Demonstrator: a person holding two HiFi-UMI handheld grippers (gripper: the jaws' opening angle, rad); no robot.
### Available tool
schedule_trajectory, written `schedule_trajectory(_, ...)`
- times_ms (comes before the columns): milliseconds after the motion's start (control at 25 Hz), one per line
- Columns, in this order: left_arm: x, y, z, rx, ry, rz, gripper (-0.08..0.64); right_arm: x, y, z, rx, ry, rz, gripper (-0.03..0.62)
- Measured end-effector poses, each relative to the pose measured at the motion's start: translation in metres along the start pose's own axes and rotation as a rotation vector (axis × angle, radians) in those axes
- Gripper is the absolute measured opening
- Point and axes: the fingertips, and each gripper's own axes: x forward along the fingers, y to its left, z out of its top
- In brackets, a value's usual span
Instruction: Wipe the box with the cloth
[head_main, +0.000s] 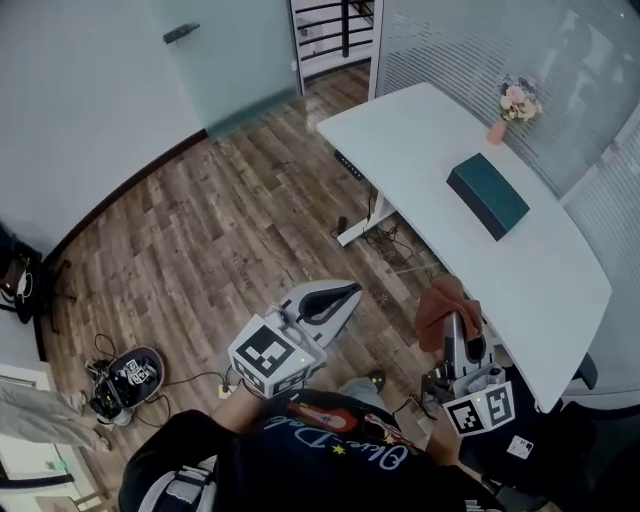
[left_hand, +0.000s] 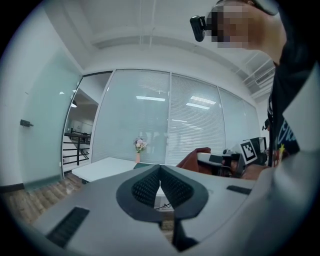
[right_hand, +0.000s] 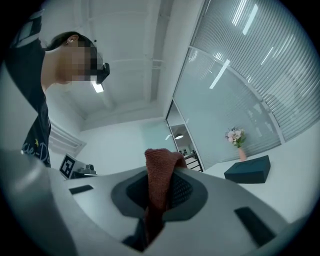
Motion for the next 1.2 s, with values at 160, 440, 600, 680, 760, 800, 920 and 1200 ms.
schedule_trajectory(160, 0.014, -0.002, 0.004, 0.031, 0.008, 0.028, 0.003, 0.007, -0.021, -0.001, 0.027, -0.001, 0.034, 0.028)
schedule_trajectory(440, 0.043, -0.006, 0.006, 0.019, 0.010, 0.064, 0.003, 0.010, -0.050, 0.003, 0.041, 0.002, 0.078, 0.028)
schedule_trajectory(600, 0.068, -0.007, 0.005, 0.018, 0.019, 0.069, 0.003, 0.007, -0.077, 0.009, 0.033, 0.007, 0.069, 0.028)
schedule_trajectory(680, 0.083, -0.009, 0.006, 0.024, 0.019, 0.064, 0.003, 0.004, -0.092, 0.015, 0.021, 0.001, 0.054, 0.028)
schedule_trajectory(760, 0.097, -0.012, 0.007, 0.027, 0.022, 0.053, 0.003, -0.003, -0.107, 0.023, 0.010, -0.023, 0.027, 0.028)
schedule_trajectory(800, 0.103, -0.015, 0.007, 0.029, 0.026, 0.044, 0.003, -0.007, -0.112, 0.028, 0.007, -0.039, 0.013, 0.028)
schedule_trajectory(920, 0.115, -0.023, 0.008, 0.029, 0.037, 0.010, 0.003, -0.019, -0.123, 0.035, 0.008, -0.052, -0.020, 0.028)
schedule_trajectory(1200, 0.166, -0.018, 0.005, 0.005, 0.016, -0.074, 0.003, -0.021, -0.160, 0.045, -0.038, -0.071, -0.101, 0.028)
